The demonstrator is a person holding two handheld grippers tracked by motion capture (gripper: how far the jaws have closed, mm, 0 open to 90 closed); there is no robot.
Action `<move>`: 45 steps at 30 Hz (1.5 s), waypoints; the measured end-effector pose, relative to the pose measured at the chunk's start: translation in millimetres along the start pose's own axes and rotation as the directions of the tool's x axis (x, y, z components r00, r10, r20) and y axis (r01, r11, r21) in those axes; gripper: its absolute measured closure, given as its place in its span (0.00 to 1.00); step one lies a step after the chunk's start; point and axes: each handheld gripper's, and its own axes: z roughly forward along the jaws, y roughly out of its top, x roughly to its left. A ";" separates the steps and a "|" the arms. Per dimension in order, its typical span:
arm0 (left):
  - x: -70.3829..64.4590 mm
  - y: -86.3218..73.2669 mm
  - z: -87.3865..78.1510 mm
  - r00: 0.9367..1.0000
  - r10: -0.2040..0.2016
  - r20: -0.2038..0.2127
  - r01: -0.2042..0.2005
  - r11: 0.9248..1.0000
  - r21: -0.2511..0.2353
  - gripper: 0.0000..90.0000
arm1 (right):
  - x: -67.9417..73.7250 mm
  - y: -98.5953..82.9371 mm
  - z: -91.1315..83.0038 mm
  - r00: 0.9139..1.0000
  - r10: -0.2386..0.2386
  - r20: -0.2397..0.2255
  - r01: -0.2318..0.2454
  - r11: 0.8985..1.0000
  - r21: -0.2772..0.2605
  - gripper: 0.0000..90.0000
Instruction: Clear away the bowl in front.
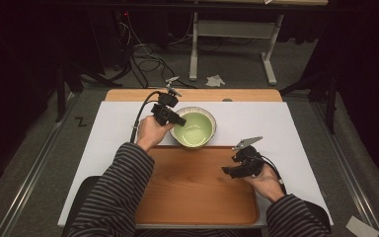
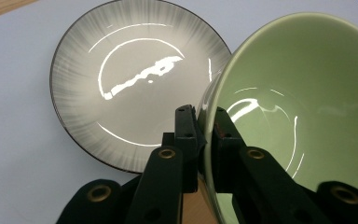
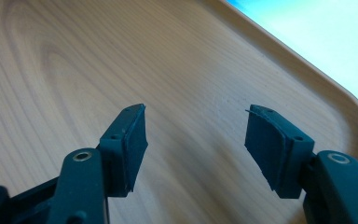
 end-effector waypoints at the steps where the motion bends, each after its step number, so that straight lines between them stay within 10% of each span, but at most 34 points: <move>1: -3.4 -1.8 -2.4 1.000 0.009 0.002 -0.009 1.000 -0.002 0.94 | 0.1 0.0 -0.1 1.000 -0.001 -0.002 0.001 1.000 -0.002 0.44; 26: -29.8 -21.6 -22.6 0.993 0.097 0.068 -0.100 0.994 0.048 0.94 | 0.3 -0.1 -0.5 1.000 0.004 0.000 -0.004 1.000 0.001 0.44; 45: -32.5 -40.0 -41.8 0.990 0.090 0.106 -0.097 0.993 0.069 0.93 | 0.4 -0.1 -1.1 1.000 0.010 -0.003 -0.010 1.000 0.000 0.44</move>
